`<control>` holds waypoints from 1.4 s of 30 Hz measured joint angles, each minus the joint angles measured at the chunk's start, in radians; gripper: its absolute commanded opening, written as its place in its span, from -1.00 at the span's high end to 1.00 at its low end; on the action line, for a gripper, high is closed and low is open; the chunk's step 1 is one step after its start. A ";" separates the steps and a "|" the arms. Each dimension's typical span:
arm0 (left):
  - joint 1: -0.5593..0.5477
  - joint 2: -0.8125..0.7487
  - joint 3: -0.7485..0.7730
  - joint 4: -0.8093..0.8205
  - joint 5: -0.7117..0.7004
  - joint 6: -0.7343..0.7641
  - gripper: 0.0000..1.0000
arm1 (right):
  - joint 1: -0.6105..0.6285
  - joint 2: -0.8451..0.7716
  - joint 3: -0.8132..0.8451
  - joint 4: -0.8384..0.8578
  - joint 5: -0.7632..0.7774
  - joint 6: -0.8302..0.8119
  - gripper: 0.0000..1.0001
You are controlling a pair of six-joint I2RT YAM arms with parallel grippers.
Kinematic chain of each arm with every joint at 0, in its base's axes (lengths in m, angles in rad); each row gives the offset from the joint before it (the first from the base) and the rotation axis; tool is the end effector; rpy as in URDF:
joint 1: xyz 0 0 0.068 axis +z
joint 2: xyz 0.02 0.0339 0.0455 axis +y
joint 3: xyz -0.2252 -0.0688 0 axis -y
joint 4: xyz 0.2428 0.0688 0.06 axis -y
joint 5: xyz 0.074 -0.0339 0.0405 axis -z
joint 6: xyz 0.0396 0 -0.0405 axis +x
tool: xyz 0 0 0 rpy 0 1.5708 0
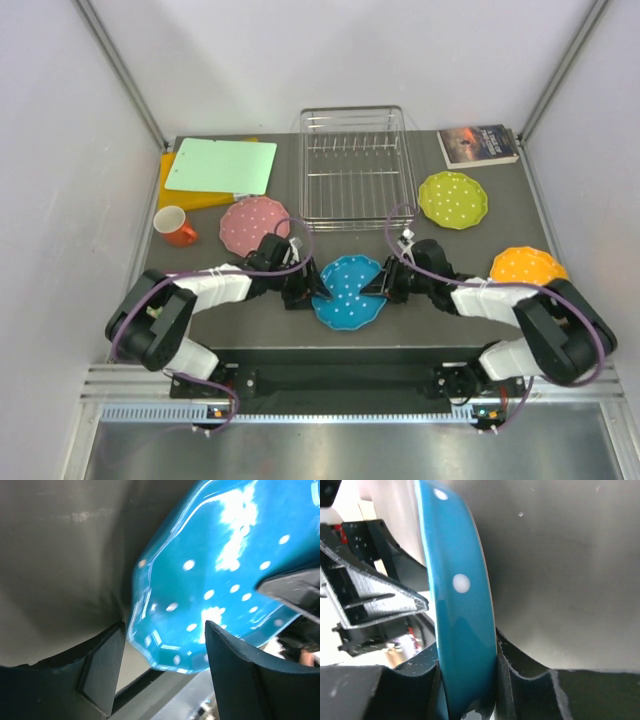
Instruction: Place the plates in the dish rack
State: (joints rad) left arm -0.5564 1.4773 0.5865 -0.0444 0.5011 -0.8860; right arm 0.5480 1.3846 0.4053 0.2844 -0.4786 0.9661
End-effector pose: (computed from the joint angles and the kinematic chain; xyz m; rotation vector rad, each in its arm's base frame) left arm 0.2132 -0.1550 0.0992 -0.2241 2.7666 -1.1324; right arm 0.2016 0.1444 0.0968 0.2418 2.5297 1.2597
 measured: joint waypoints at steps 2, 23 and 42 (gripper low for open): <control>-0.003 -0.016 -0.006 -0.001 -0.010 0.030 -0.53 | 0.000 -0.061 -0.002 -0.047 0.016 -0.052 1.00; 0.242 -0.325 0.117 -0.323 -0.149 0.557 -0.69 | -0.173 -0.059 1.010 -0.748 -0.018 -0.715 1.00; 0.432 -0.163 0.348 -0.235 -0.159 0.571 -0.64 | -0.281 0.898 2.007 -0.877 0.691 -0.938 1.00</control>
State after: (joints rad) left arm -0.1242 1.3140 0.9348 -0.2794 0.3416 -0.3153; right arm 0.2668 2.2829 2.4126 -0.5930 0.2127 0.0284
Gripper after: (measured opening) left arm 0.821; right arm 0.275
